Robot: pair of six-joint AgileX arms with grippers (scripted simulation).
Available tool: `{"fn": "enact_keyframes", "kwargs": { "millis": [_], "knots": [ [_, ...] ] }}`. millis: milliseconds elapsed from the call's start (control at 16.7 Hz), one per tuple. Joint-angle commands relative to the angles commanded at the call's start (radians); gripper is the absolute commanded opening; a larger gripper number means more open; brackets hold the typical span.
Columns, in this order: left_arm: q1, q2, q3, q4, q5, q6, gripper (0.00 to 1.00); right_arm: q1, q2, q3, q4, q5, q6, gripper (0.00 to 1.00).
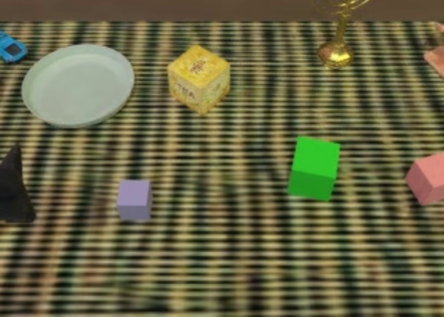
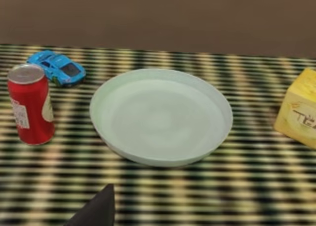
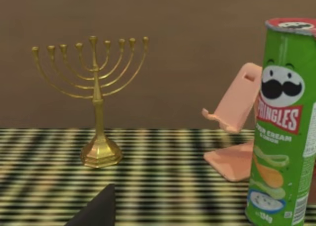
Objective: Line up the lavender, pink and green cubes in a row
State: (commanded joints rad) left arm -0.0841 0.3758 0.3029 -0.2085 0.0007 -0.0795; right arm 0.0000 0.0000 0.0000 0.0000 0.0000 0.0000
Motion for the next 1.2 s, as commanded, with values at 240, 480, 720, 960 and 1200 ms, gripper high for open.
{"fn": "enact_keyframes", "kwargs": {
  "millis": [240,480,720,960,1200],
  "knots": [
    [-0.076,0.401,0.264,-0.192,0.001,-0.070,1.00,0.000,0.000,0.000,0.000,0.000,0.000,1.00],
    [-0.154,0.823,0.535,-0.396,0.002,-0.144,1.00,0.000,0.000,0.000,0.000,0.000,0.000,1.00],
    [-0.224,1.175,0.783,-0.579,0.002,-0.210,1.00,0.000,0.000,0.000,0.000,0.000,0.000,1.00],
    [-0.279,1.445,0.982,-0.714,0.001,-0.262,1.00,0.000,0.000,0.000,0.000,0.000,0.000,1.00],
    [-0.309,1.592,1.095,-0.784,0.001,-0.290,1.00,0.000,0.000,0.000,0.000,0.000,0.000,1.00]
  ]
}}
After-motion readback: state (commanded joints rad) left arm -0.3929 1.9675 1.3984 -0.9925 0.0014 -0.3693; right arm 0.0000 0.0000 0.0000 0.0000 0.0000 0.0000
